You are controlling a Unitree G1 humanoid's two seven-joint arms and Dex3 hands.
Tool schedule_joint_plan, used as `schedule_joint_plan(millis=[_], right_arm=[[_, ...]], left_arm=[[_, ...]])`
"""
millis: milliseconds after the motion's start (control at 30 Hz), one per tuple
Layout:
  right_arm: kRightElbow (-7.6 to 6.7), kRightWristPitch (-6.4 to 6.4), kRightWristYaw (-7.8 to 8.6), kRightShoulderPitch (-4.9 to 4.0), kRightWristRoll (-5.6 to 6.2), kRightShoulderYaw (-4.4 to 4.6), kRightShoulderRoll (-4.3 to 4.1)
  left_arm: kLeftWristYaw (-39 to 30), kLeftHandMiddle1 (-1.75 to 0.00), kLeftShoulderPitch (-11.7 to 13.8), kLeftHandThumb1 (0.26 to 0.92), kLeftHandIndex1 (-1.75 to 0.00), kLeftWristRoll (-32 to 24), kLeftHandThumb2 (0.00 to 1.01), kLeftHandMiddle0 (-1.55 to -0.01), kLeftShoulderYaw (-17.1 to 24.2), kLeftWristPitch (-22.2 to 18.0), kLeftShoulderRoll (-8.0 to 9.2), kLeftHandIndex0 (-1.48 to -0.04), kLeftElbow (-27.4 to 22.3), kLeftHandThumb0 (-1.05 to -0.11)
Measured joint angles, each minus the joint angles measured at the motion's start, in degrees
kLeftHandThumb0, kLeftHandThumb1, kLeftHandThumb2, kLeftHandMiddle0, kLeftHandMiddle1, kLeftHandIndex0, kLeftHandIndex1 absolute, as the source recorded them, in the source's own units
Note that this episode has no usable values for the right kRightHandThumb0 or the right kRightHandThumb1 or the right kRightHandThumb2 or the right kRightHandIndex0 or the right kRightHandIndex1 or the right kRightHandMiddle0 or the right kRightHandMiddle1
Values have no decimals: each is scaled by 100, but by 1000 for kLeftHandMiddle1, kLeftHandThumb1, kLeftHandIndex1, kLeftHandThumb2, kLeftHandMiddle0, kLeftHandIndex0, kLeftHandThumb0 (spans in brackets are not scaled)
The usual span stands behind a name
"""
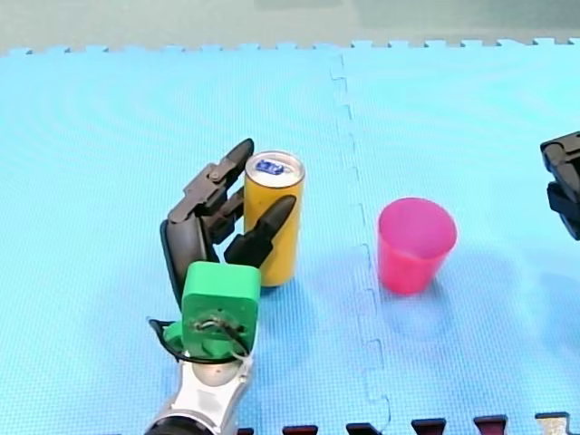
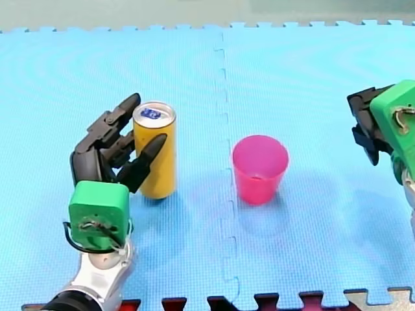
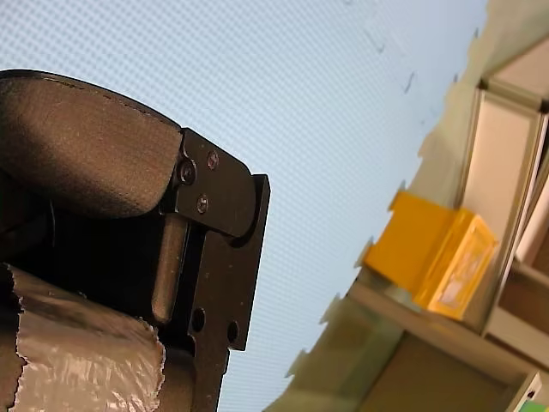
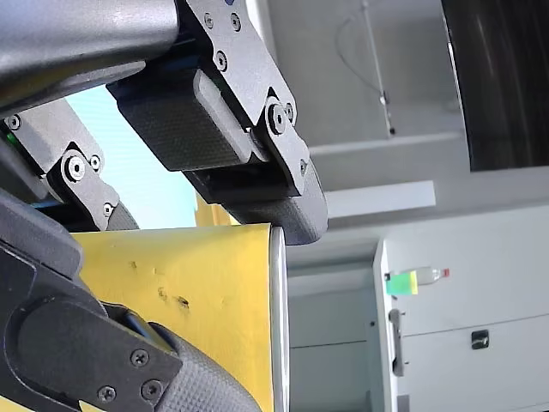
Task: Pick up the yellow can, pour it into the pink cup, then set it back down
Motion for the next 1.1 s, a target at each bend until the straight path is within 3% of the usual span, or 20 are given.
schedule_joint_plan(millis=[200, 300, 400, 500, 633, 733, 1100], right_arm=[[-4, 0, 15, 0, 9, 0, -13], [-4, 1, 27, 0, 11, 0, -17], [-4, 2, 29, -1, 12, 0, -21], [-5, 2, 29, -2, 12, 0, -24], [-5, 2, 28, -5, 12, 1, -30], [-5, 2, 19, -12, 10, 3, -33], [-9, 2, -59, -29, -7, 43, -32]], left_arm=[[-354, 0, 0, 861, 0, -231, 6, -1107, 137, -49, -40, -907, 48, -405], [-768, 1, 0, 817, 0, -503, 0, -937, 279, -32, -78, -800, 71, -470], [-1097, 0, -1, 805, 0, -704, 2, -698, 391, -16, -102, -627, 75, -712], [-1077, 1, -3, 818, 1, -686, 5, -576, 410, -2, -102, -523, 78, -820], [-624, 1, -16, 835, 1, -323, 8, -405, 250, 141, -58, -403, 103, -888], [-500, 0, -18, 837, 0, -165, 5, -347, 146, 220, -23, -333, 113, -909], [-538, 0, -18, 850, 0, -54, 1, -308, 40, 227, 63, -288, 114, -973]])
